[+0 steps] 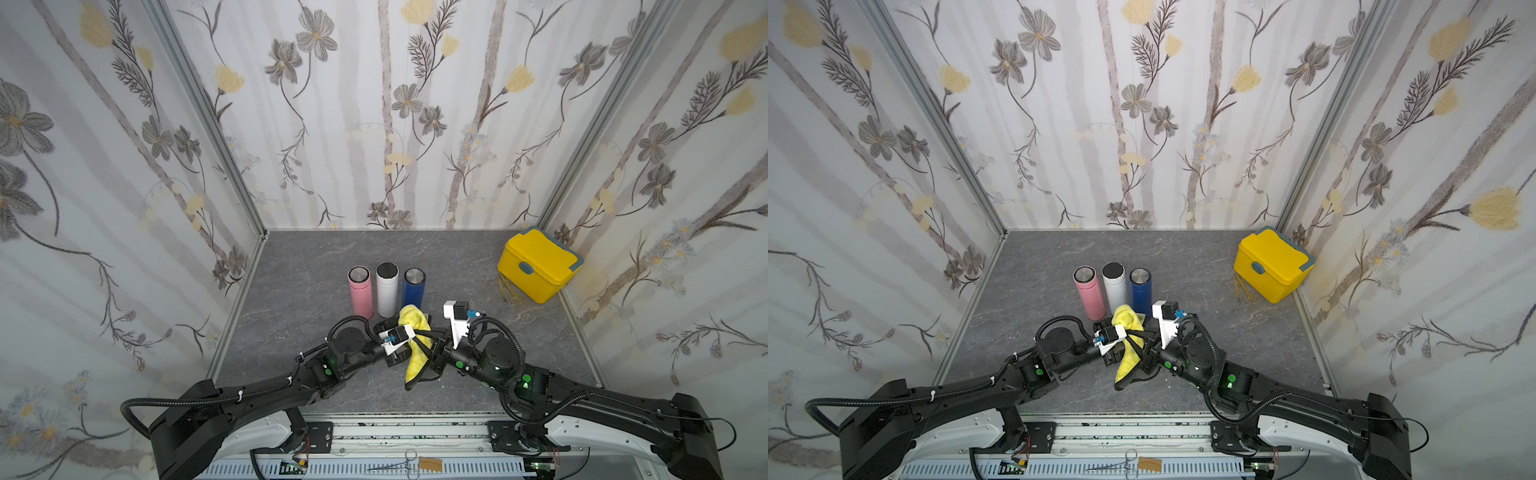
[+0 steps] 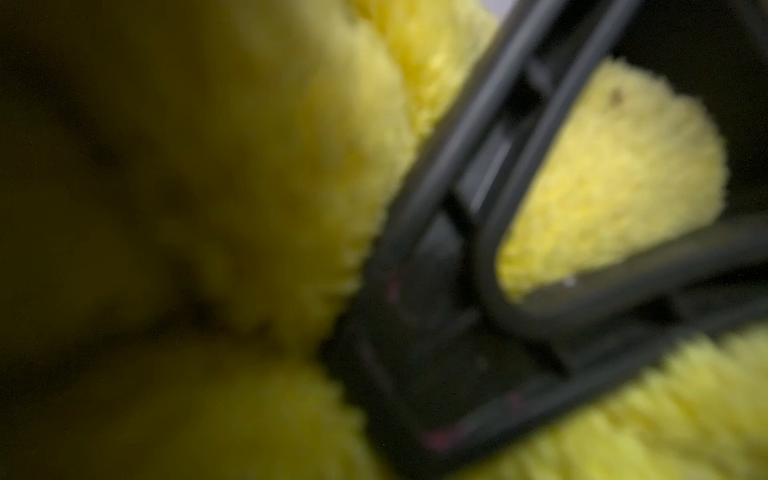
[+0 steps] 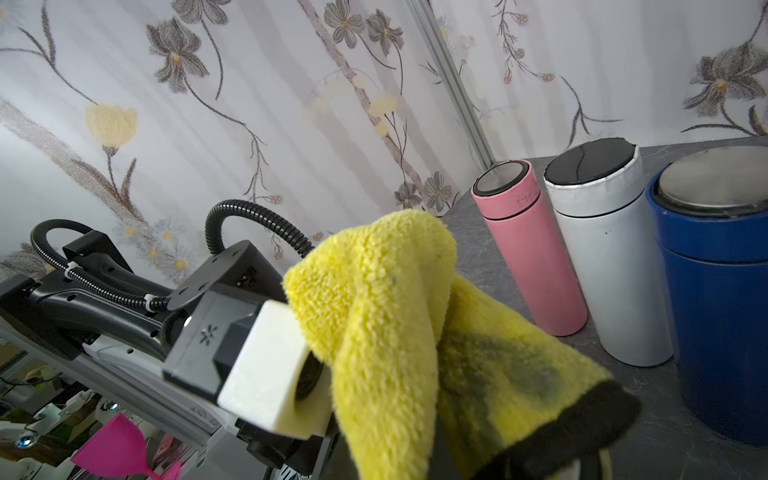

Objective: Wipe the surface of the thermos
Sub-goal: Wipe the dirt from the surface of the thermos.

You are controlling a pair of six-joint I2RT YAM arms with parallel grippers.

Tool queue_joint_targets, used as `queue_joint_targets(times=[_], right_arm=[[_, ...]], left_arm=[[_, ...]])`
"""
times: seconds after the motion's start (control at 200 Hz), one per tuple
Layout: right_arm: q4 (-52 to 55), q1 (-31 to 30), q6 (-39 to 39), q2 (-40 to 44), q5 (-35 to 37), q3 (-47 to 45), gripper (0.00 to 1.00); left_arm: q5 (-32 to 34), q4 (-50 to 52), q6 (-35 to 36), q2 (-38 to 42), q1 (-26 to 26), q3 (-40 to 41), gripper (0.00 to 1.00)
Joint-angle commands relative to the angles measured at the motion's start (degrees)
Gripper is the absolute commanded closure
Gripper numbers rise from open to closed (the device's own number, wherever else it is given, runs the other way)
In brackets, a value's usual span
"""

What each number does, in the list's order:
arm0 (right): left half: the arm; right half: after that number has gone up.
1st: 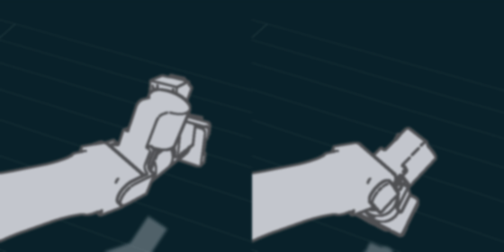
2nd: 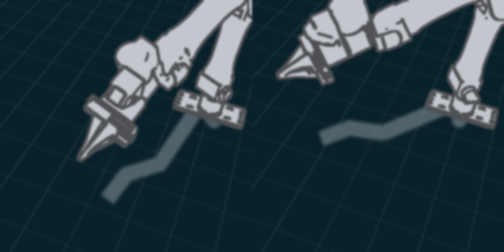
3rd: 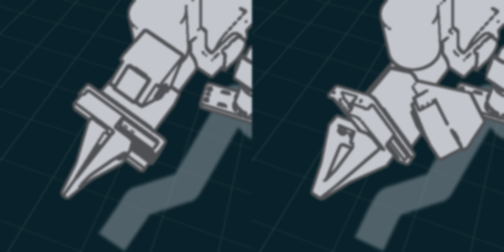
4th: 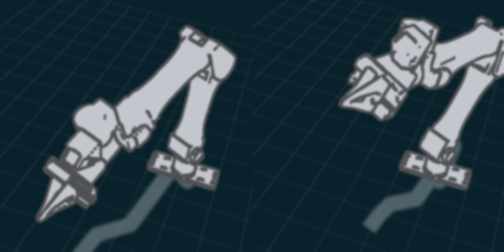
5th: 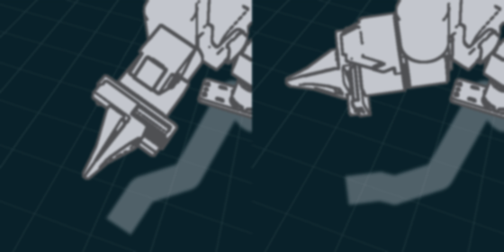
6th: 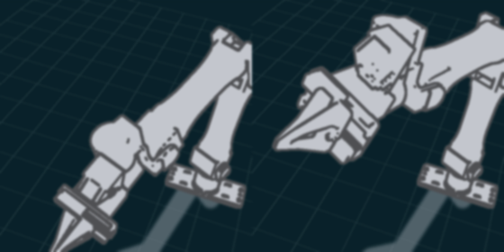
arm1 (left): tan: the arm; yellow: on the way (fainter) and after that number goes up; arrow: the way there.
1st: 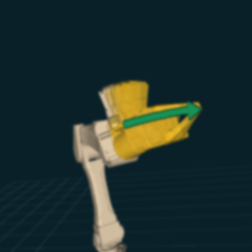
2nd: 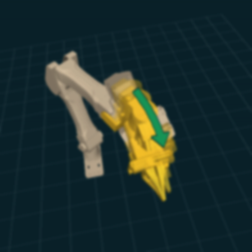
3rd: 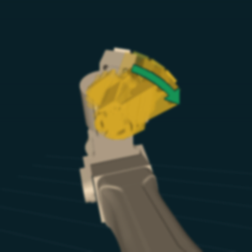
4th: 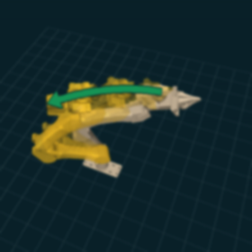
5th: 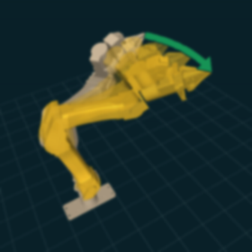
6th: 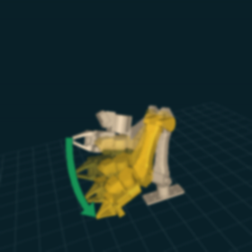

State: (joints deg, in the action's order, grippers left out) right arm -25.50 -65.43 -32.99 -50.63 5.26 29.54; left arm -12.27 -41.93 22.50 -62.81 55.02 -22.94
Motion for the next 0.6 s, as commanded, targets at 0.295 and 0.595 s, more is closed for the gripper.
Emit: queue_joint_targets(times=[0.295, 0.595], right_arm=[[6.41, -1.67, 0.00, -0.21, 0.04, 1.29, 1.00], [7.80, 2.46, -2.84, 1.32, 5.64, -1.74, 1.00]], left_arm=[[-4.87, -10.79, -2.05, 2.87, 0.46, -1.41, 1.00], [-5.40, -10.80, -5.68, 8.30, 0.49, 0.51, 1.00]])
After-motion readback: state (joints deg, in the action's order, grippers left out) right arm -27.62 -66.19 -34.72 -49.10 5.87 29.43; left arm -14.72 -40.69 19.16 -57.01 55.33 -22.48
